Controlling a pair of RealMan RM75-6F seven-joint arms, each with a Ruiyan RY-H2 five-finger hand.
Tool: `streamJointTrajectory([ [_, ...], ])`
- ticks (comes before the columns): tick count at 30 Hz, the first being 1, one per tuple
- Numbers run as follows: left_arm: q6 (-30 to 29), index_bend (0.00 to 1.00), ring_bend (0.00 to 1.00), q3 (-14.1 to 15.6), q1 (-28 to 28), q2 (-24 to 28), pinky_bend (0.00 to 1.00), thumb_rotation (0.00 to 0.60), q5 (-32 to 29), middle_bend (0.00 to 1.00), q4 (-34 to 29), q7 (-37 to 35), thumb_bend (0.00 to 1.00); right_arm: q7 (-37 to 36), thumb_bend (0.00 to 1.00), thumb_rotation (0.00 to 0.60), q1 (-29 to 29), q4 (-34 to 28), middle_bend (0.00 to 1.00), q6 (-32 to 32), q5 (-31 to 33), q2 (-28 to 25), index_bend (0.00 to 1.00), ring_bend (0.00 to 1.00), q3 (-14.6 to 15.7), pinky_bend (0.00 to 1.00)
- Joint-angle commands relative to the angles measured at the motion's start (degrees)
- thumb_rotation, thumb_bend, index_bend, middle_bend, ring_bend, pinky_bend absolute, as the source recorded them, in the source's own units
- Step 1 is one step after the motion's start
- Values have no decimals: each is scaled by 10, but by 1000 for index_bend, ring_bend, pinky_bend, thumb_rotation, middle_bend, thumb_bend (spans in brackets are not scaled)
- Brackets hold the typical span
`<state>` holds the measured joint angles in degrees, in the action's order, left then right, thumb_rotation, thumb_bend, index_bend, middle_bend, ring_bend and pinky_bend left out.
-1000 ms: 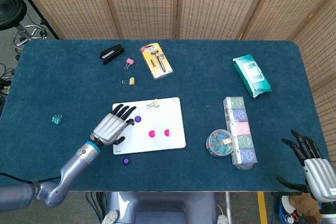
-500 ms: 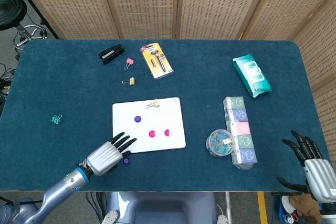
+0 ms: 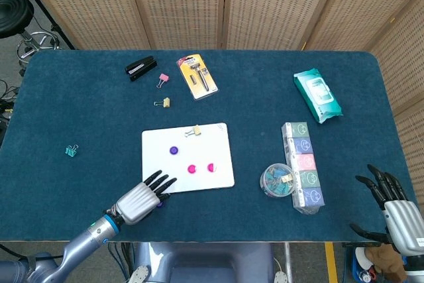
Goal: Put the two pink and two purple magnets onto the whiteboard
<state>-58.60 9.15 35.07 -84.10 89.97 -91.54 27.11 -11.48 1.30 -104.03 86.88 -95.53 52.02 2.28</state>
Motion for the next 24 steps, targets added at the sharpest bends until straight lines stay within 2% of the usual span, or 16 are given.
streamJointTrajectory([
  [1,1,325,0,-2,-3,-5,0,600,1,0,4,2,278,0,25,600,0,0,0,0,1,0,154,0,0,0],
  [24,20,351,0,-19,-13,-35,0,600,-8,0,31,10,307,-12,25,600,-1,3,0,2,3,-4,154,0,-1,0],
])
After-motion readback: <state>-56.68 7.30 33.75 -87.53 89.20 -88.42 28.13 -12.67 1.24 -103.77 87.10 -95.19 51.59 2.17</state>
